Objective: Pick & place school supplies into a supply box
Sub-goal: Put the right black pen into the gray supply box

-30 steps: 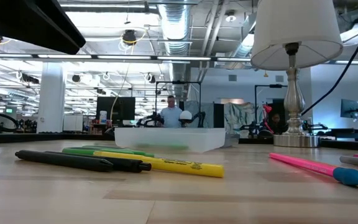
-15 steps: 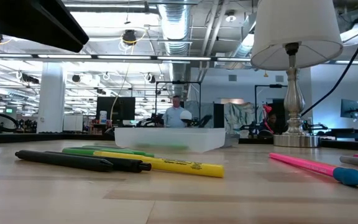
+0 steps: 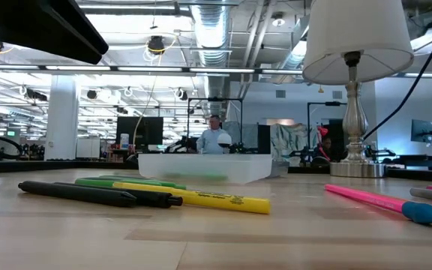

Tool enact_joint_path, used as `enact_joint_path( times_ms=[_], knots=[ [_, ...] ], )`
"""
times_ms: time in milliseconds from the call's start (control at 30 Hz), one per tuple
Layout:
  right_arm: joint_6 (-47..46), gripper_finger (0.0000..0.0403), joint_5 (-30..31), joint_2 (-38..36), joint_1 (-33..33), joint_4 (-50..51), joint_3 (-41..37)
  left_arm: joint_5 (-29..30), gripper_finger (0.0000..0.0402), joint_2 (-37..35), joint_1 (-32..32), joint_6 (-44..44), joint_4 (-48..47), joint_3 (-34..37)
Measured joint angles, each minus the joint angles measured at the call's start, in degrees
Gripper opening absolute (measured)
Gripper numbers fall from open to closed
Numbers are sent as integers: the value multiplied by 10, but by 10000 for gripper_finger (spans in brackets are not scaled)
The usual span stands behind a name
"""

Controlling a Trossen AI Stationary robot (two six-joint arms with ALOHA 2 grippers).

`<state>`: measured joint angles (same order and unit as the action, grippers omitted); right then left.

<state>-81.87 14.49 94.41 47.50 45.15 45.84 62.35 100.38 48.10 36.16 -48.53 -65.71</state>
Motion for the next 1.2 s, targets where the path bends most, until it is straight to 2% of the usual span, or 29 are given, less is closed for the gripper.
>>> enact_joint_path(
  times_ms=[100,467,633,933,1200],
  knots=[
    [0,18,30,2,-3,50,9,0,128,0,0,0,0,0],
    [0,18,65,0,-20,78,26,0,128,0,-1,0,0,0],
    [27,15,90,-1,-37,81,26,0,128,0,-2,0,0,0],
    [110,18,146,-1,-107,73,36,0,128,0,-2,0,0,0],
    [265,17,236,-2,-174,60,123,0,128,0,-2,0,-1,0]
  ],
)
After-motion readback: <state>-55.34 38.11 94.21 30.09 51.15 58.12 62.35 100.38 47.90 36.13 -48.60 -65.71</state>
